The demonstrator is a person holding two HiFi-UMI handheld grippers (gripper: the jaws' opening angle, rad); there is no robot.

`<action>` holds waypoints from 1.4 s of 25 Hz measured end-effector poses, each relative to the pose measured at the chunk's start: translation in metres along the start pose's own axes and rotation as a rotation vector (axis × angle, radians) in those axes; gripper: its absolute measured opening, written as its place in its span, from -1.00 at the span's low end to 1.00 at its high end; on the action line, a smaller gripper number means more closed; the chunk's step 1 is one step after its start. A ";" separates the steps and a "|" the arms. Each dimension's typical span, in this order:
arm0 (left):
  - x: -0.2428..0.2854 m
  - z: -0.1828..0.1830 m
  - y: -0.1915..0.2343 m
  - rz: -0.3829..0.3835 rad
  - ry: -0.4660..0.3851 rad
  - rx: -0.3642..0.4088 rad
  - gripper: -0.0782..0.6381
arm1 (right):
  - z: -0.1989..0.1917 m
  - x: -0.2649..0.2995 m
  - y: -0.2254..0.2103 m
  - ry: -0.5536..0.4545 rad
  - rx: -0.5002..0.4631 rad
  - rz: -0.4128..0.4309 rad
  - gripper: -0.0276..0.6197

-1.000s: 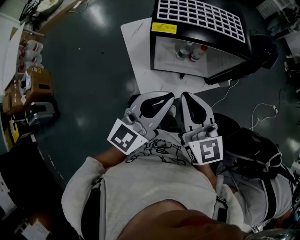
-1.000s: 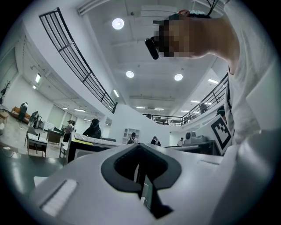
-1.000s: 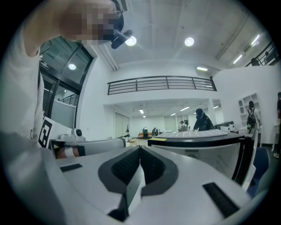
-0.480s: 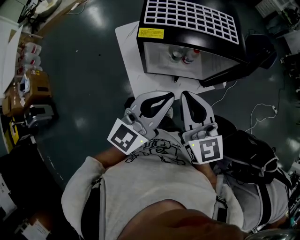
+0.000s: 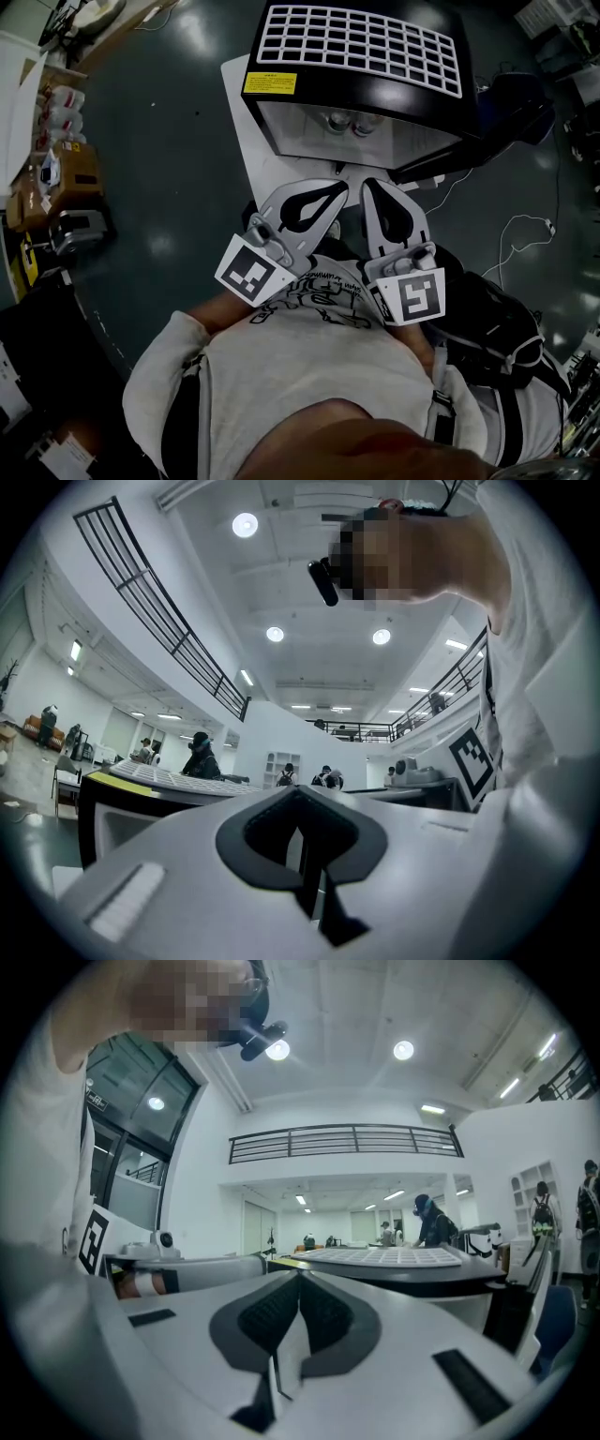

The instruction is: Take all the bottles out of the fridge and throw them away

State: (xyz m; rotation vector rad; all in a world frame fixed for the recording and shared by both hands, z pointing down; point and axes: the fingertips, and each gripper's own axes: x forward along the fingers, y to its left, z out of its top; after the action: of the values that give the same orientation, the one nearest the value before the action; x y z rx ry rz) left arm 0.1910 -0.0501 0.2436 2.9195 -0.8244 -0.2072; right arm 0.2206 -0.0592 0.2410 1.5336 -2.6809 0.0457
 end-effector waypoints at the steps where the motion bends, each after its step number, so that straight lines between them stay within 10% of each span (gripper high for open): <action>1: 0.006 -0.001 0.000 0.003 0.003 0.003 -0.76 | 0.000 0.001 -0.005 -0.001 0.000 0.005 -0.89; 35: 0.069 -0.064 0.043 0.031 0.052 0.036 -0.76 | -0.076 0.027 -0.080 0.029 0.029 -0.077 -0.88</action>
State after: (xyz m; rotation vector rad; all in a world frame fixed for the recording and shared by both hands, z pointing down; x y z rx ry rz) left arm 0.2378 -0.1191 0.3055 2.9297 -0.8735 -0.1150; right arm 0.2784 -0.1194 0.3182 1.6296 -2.6079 0.1036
